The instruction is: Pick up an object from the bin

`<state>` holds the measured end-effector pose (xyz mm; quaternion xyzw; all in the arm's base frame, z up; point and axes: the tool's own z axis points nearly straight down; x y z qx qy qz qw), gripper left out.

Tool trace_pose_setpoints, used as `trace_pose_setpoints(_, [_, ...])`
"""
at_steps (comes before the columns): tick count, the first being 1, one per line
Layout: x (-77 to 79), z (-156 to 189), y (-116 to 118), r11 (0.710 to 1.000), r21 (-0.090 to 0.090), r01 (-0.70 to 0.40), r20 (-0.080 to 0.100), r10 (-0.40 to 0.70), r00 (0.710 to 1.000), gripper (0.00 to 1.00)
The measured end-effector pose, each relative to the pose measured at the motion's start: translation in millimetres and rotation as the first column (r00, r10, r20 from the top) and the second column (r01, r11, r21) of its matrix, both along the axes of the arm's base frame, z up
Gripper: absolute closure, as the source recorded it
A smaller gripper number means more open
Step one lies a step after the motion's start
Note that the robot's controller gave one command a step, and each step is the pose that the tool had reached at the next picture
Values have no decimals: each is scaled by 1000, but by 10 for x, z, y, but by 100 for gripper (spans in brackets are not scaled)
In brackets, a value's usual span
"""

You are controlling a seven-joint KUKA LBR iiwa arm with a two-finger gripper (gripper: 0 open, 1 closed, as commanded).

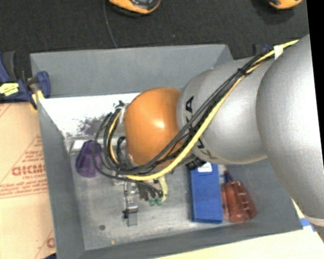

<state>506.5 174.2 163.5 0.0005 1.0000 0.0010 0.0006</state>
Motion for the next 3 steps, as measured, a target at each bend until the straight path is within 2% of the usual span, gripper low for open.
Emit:
trace_pose_setpoints(1, [563,-793,-701,1000,0,6,6,-6,1000,0])
trace_pose_setpoints(2, [654,-811,-841,997,-1,-72,-1,72,997,0])
trace_pose_setpoints(3, [671,-812,-854,999,1,-44,5,44,999,0])
